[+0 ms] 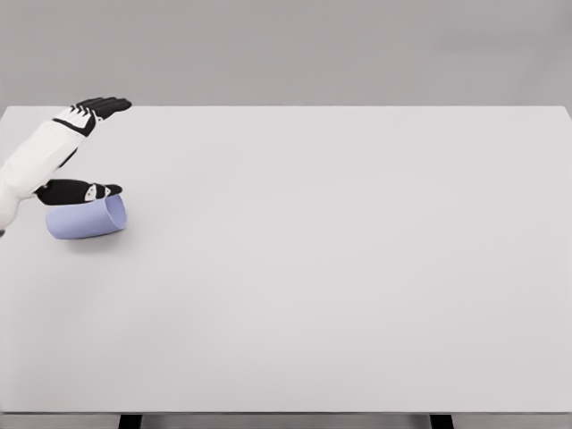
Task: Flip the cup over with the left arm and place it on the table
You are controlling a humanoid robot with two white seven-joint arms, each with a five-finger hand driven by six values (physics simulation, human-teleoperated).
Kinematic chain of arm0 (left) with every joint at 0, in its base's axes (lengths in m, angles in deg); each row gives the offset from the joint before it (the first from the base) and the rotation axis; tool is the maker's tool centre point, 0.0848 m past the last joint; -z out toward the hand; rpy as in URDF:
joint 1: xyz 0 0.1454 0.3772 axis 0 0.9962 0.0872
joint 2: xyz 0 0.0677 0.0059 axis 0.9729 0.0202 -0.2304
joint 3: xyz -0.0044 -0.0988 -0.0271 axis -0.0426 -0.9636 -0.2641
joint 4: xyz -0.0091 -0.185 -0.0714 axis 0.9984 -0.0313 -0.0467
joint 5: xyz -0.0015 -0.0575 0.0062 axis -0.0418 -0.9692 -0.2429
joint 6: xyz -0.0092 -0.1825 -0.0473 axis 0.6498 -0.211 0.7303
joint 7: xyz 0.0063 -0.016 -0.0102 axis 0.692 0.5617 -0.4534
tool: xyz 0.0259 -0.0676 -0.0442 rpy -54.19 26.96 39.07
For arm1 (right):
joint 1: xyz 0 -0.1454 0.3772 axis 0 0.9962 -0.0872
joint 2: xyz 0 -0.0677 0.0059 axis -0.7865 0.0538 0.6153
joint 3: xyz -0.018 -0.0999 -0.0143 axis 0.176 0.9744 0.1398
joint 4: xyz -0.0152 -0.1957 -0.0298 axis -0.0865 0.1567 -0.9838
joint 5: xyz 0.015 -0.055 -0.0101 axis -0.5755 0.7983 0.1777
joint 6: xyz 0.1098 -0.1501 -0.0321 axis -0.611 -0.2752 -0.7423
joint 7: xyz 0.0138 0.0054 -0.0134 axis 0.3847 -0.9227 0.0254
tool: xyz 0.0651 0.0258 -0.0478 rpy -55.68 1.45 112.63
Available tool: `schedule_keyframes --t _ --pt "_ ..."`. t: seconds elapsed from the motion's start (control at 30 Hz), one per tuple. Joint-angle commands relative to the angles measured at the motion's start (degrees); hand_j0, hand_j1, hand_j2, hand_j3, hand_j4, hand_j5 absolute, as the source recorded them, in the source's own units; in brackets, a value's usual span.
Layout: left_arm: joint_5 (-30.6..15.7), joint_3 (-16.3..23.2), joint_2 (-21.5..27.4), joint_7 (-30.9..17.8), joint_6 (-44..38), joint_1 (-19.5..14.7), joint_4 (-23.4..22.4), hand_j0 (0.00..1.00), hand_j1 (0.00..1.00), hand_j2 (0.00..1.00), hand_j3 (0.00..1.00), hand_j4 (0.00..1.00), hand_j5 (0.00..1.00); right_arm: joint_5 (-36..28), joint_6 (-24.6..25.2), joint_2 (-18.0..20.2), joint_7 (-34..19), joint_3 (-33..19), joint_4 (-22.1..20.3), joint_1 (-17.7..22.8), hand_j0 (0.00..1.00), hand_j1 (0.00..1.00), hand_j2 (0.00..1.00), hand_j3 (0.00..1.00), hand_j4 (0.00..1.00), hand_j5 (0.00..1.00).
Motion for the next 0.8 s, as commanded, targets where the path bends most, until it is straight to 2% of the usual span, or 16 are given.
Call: schedule_keyframes --t 0.0,0.2,0.47,0.57,0.67,0.77 --pt "-1.11 0.27 0.23 -0.05 0.0 0.0 0.07 1.0 1.0 1.0 1.0 1.0 1.0 0.1 0.0 0.0 -0.04 0.13 -0.04 0.0 1.0 1.0 1.0 1.0 1.0 1.0" --pt "-1.11 1.06 1.64 0.03 0.0 0.26 0.16 1.0 1.0 1.0 1.0 1.0 1.0 0.01 0.0 0.0 -0.04 -0.05 0.05 0.09 1.0 1.0 1.0 1.0 1.0 1.0" --pt "-1.19 2.11 6.3 0.03 0.44 0.53 0.16 1.0 1.0 1.0 1.0 1.0 1.0 0.01 0.0 0.0 -0.04 -0.05 0.05 0.09 1.0 1.0 1.0 1.0 1.0 1.0" --pt "-1.19 3.61 7.53 0.12 0.62 0.53 0.33 1.0 1.0 1.0 1.0 1.0 1.0 0.01 0.0 0.0 -0.04 -0.05 0.05 0.09 1.0 1.0 1.0 1.0 1.0 1.0" --pt "-2.51 3.78 10.51 0.12 0.27 0.7 2.97 1.0 1.0 1.0 1.0 1.0 1.0 0.01 0.0 0.0 -0.04 -0.05 0.05 0.09 1.0 1.0 1.0 1.0 1.0 1.0" --pt "-3.83 3.96 12.89 0.12 -0.08 2.99 6.05 1.0 1.0 1.0 1.0 1.0 1.0 0.01 0.0 0.0 -0.04 -0.05 0.05 0.09 1.0 1.0 1.0 1.0 1.0 1.0"
